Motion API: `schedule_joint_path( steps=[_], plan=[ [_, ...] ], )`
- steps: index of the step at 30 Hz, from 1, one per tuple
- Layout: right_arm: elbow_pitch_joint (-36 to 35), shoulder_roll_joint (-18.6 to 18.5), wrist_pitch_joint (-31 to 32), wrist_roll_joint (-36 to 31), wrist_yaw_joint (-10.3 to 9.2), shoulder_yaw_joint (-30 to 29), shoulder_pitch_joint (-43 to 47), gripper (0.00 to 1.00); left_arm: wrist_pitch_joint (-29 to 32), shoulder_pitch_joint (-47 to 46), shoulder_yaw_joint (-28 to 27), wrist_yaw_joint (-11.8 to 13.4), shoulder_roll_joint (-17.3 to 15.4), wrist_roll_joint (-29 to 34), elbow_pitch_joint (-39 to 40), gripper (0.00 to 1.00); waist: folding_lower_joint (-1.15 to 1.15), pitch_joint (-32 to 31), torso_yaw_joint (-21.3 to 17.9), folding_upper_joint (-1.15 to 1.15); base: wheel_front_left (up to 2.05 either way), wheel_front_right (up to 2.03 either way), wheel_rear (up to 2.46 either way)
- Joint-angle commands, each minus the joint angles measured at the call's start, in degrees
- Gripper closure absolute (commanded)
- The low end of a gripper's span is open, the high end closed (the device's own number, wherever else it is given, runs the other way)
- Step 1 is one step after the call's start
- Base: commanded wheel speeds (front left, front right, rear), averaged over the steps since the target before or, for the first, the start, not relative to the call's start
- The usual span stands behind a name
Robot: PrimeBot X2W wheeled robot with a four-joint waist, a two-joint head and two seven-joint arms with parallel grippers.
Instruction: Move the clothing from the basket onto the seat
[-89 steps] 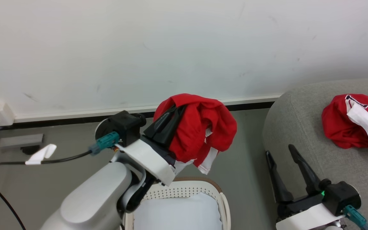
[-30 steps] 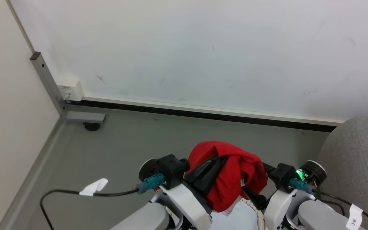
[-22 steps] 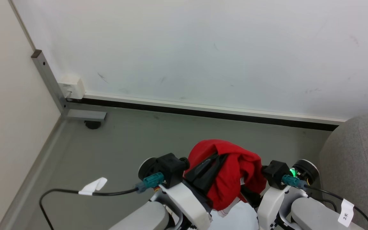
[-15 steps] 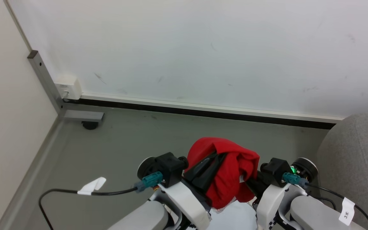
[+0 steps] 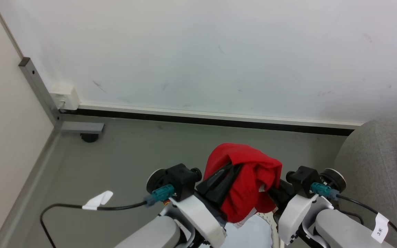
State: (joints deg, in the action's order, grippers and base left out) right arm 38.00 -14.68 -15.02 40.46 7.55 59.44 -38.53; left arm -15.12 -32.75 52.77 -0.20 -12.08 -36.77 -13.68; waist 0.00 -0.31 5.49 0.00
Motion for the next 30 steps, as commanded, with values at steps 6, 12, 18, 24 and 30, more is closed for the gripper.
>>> schedule_joint_path(
  steps=[6, 12, 18, 24, 30],
  plan=[
    [-1.1, 0.0, -0.2, -0.7, -0.13, -4.0, 1.7, 1.00, 0.0, 0.4, -0.2, 0.2, -0.5, 0.3, -0.1, 1.00, 0.00, 0.0, -1.0, 0.00, 0.00, 0.00, 0.00],
    [-2.4, 0.5, -0.2, -2.5, -0.13, -11.1, 3.2, 1.00, 0.0, 0.9, -0.2, 0.8, -0.9, 0.2, -0.3, 0.24, 0.00, 0.1, -3.2, 0.00, 0.00, 0.00, 0.00],
    [-4.6, 0.5, -0.2, -4.6, -0.13, -17.6, 5.4, 1.00, 0.1, 1.3, 0.1, 1.1, -1.2, 0.2, -0.5, 0.00, 0.00, 0.2, -6.6, 0.00, 0.00, 0.00, 0.00],
    [-7.9, -0.2, -0.2, -6.0, -0.13, -24.2, 7.6, 1.00, 0.2, 1.6, 0.4, 1.2, -1.6, 0.1, -0.6, 0.00, 0.00, 0.7, -11.0, 0.00, 0.00, 0.00, 0.00],
    [-10.8, -1.4, -0.2, -8.1, -0.13, -28.9, 9.2, 1.00, 0.2, 1.8, 0.7, 1.6, -2.0, 0.6, -0.8, 0.00, 0.00, 1.6, -16.3, 0.00, 0.00, 0.00, 0.00]
  ],
)
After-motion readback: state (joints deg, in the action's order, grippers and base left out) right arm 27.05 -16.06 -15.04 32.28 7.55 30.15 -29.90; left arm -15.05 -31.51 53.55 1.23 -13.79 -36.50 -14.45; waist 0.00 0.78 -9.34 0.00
